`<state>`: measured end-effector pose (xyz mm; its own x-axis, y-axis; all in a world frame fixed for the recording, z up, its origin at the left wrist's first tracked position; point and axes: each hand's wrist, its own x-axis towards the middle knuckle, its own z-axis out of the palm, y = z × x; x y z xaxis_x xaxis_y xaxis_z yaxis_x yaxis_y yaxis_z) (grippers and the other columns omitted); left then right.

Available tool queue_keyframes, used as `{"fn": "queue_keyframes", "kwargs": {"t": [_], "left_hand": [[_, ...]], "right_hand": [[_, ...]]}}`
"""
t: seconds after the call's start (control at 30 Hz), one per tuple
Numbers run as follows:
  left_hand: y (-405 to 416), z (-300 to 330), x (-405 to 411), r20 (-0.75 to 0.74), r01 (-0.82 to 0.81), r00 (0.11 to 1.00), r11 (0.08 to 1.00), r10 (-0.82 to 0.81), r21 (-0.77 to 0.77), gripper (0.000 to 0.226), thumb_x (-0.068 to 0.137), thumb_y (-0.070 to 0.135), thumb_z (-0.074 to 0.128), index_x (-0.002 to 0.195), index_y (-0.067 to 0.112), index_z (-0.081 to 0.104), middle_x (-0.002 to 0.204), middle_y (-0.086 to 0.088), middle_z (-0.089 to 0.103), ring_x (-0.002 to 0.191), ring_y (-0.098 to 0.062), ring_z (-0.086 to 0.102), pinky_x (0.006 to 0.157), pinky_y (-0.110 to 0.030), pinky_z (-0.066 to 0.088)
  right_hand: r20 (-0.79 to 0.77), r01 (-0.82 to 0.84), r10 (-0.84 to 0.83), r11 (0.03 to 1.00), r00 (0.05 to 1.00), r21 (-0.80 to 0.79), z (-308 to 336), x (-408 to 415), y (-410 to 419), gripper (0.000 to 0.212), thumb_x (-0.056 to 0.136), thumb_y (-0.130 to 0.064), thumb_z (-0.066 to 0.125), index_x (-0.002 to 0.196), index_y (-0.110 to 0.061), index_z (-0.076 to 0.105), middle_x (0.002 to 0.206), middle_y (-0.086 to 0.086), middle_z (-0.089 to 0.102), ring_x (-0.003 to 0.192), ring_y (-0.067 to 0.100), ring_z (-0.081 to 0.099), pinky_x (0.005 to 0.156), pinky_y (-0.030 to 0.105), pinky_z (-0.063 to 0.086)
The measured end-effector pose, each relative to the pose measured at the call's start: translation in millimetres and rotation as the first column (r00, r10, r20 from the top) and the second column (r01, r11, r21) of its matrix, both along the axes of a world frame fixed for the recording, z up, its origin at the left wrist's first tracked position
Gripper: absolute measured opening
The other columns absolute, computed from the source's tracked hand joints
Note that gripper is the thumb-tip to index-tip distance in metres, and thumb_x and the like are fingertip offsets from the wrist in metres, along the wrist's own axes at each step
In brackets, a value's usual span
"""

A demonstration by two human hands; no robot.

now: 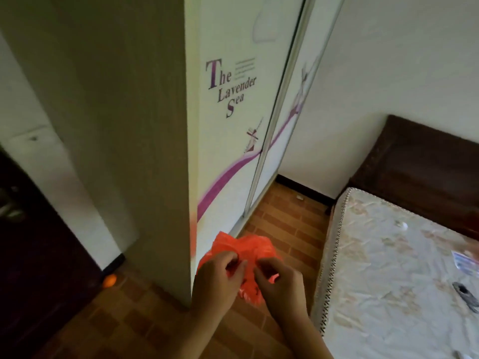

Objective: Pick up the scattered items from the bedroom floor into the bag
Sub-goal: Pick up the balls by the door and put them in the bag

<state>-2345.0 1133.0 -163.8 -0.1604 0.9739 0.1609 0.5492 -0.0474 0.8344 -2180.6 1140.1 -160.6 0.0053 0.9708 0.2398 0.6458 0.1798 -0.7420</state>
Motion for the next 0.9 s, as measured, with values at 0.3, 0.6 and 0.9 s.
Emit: {"fn": "queue_keyframes", "kwargs": {"t": [0.3, 0.6, 0.9], "left_hand": [[-57.4, -6.3, -51.7, -0.09, -0.49, 0.871, 0.866, 0.483, -0.096, 0.016, 0.091, 0.029, 0.079, 0.096, 0.014, 0.079, 0.074, 0.02, 0.063, 0.07, 0.003, 0.063, 0.058, -0.005, 0.041], [-155.5, 3.5, -118.7, -0.096, -0.735, 0.676, 0.66, 0.73, -0.156, 0.025, 0.095, 0.059, 0.061, 0.099, 0.035, 0.07, 0.093, 0.013, 0.07, 0.09, -0.012, 0.069, 0.083, -0.041, 0.06], [-283.9, 11.1, -215.9, -0.015, -0.84, 0.536, 0.531, 0.844, -0.108, 0.023, 0.095, 0.054, 0.066, 0.084, 0.035, 0.072, 0.078, 0.016, 0.072, 0.078, -0.001, 0.068, 0.079, -0.036, 0.059]], "right_hand": [[-0.063, -0.315, 0.312, 0.949, 0.948, -0.03, -19.3, -23.8, 31.3, 0.011, 0.092, -0.022, 0.078, 0.097, -0.031, 0.075, 0.086, -0.022, 0.074, 0.079, -0.007, 0.071, 0.07, 0.013, 0.059], [-0.055, -0.55, 0.548, 0.828, 0.835, -0.11, -9.7, -106.4, -14.6, 0.025, 0.094, -0.027, 0.076, 0.094, -0.05, 0.068, 0.083, -0.024, 0.07, 0.08, -0.008, 0.067, 0.069, 0.012, 0.056], [-0.07, -0.658, 0.654, 0.75, 0.753, -0.068, -0.2, -211.2, -108.4, 0.052, 0.085, -0.015, 0.083, 0.084, -0.061, 0.06, 0.076, -0.033, 0.069, 0.073, -0.004, 0.069, 0.067, 0.016, 0.056]]}}
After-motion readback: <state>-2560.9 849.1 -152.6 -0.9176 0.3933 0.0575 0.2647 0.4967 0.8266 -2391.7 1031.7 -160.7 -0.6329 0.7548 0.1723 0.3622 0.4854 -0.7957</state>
